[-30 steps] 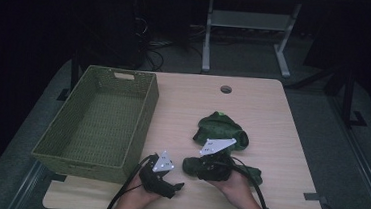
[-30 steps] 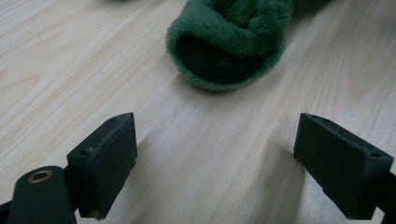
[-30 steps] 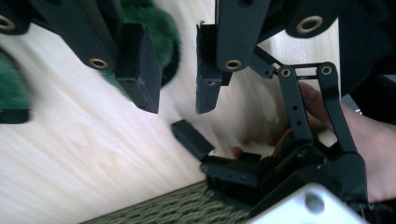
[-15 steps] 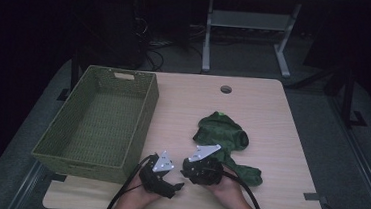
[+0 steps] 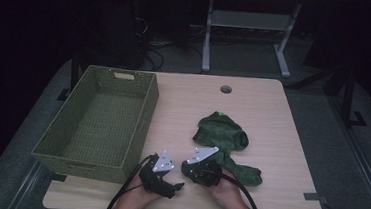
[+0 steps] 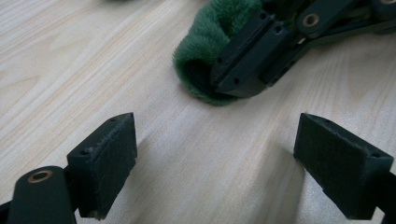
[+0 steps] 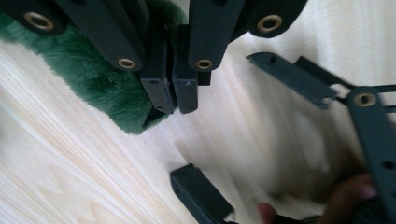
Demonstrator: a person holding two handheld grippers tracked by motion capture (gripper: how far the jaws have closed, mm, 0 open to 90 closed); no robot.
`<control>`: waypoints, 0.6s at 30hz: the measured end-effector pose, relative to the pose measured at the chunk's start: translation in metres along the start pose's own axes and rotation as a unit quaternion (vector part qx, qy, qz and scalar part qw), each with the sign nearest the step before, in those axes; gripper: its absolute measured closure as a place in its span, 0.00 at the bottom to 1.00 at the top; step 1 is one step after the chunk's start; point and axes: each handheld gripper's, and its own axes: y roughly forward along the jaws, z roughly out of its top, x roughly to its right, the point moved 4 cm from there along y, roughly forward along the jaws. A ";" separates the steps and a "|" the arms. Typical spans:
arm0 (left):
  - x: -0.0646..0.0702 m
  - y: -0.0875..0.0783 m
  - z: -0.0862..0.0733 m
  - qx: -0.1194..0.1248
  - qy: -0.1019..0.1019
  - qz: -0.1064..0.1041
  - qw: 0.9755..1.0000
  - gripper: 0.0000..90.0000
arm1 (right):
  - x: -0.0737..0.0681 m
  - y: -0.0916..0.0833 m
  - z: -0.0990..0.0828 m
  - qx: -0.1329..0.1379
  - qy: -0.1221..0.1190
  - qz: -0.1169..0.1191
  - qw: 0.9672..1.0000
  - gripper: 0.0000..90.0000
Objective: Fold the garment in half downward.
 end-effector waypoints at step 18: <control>0.000 0.000 0.000 0.002 -0.005 0.000 1.000 0.15 | -0.002 -0.039 0.009 0.069 0.015 0.048 0.996 0.97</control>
